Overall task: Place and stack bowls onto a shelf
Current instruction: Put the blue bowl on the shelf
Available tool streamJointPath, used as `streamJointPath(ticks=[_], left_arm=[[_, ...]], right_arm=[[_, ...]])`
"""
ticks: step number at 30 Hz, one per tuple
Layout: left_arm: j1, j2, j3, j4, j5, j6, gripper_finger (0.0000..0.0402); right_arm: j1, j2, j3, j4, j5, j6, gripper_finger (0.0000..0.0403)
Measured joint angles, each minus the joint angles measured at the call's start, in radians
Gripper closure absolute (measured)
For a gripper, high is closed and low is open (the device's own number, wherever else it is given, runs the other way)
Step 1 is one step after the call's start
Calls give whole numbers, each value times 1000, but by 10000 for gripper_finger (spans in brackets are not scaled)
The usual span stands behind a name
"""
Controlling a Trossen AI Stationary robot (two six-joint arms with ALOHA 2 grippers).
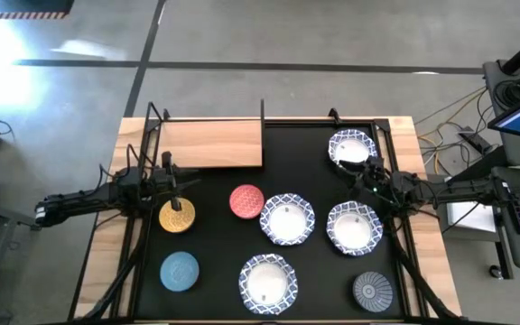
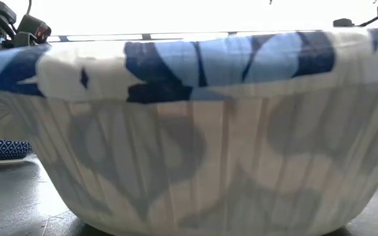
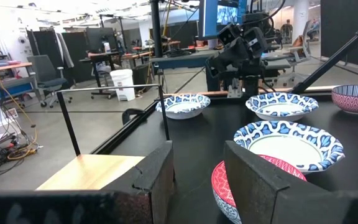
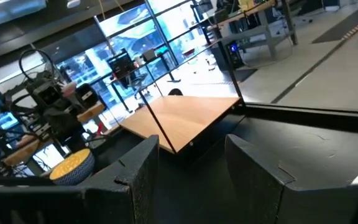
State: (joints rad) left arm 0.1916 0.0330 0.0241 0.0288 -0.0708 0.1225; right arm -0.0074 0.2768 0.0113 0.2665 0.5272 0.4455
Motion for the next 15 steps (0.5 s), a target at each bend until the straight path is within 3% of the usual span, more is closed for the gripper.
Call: streamJointPath(ticks=[15], left_arm=[[0, 0, 0, 0, 0, 0, 275]], right_arm=[[0, 0, 0, 5, 51, -7, 229]])
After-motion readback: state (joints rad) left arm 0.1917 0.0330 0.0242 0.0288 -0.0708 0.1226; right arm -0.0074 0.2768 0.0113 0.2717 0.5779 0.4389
